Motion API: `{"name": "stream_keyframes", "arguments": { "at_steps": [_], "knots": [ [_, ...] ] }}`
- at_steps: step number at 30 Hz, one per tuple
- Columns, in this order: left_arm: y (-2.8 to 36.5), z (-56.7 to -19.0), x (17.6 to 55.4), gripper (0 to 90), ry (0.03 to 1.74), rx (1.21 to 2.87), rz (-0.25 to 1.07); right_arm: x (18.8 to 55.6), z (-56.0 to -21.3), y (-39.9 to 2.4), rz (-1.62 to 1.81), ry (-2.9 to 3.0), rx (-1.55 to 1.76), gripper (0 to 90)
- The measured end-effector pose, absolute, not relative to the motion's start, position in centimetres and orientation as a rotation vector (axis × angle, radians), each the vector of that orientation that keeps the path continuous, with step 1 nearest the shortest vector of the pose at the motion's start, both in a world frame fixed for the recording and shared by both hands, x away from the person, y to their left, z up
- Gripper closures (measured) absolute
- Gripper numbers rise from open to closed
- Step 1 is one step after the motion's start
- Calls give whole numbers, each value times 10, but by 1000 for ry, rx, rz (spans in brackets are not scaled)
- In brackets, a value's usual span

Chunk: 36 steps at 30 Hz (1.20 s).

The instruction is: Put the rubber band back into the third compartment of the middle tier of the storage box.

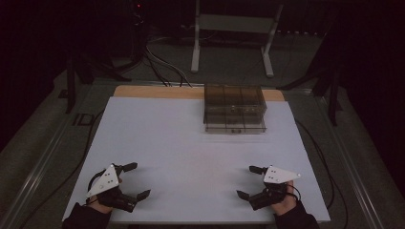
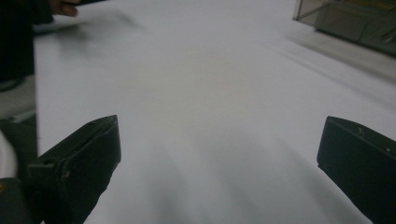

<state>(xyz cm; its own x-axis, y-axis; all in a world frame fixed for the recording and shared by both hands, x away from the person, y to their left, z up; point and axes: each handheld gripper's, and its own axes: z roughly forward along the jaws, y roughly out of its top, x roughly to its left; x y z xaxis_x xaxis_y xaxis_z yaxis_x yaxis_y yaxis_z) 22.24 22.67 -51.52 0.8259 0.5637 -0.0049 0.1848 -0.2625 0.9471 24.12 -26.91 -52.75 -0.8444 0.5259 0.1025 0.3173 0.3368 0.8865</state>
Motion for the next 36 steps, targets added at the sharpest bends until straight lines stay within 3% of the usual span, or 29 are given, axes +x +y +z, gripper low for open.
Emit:
{"name": "stream_keyframes", "arguments": {
  "at_steps": [19,36],
  "knots": [
    [224,-518,222,3,564,1840,380,235,-501,-280,1633,2239,804,0],
    [227,-518,223,3,567,1815,360,246,-491,-308,1530,2103,948,0]
  ]
}}
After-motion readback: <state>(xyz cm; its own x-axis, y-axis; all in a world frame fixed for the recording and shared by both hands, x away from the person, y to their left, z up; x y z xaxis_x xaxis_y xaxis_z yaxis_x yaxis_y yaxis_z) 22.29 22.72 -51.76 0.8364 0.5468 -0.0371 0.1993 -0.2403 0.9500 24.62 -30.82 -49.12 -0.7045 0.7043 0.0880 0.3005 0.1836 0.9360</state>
